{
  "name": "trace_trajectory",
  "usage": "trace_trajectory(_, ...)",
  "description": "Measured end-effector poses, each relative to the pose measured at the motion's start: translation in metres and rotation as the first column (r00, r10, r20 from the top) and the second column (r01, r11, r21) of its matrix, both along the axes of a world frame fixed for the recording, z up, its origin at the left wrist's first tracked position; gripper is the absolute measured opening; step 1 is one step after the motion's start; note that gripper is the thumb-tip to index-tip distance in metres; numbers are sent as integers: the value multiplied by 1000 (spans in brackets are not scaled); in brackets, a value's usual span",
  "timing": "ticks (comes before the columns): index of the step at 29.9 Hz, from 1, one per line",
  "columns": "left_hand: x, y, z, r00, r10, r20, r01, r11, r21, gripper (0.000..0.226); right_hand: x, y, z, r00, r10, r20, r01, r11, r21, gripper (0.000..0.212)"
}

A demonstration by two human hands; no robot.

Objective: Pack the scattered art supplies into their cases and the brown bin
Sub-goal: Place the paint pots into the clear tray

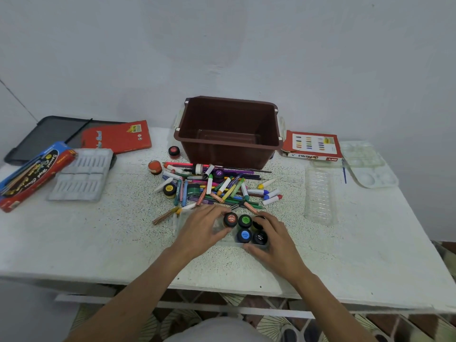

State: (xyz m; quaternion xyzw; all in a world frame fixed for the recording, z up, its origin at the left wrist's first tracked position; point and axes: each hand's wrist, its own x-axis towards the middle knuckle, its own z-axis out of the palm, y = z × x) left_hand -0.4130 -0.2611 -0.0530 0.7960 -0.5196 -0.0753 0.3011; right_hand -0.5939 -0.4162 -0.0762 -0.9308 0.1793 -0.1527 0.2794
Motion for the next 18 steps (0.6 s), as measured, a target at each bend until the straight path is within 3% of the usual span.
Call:
trace_trajectory(13,5,-1,-13,983,50,177,-59,997,49,51,-2,2,0,1000,-5,15,5,1000,3,66)
trace_trajectory(18,7,-2,-10,988,3,152,-12,998,59,53,-2,3,2,1000,-6,16,6,1000,-3,66)
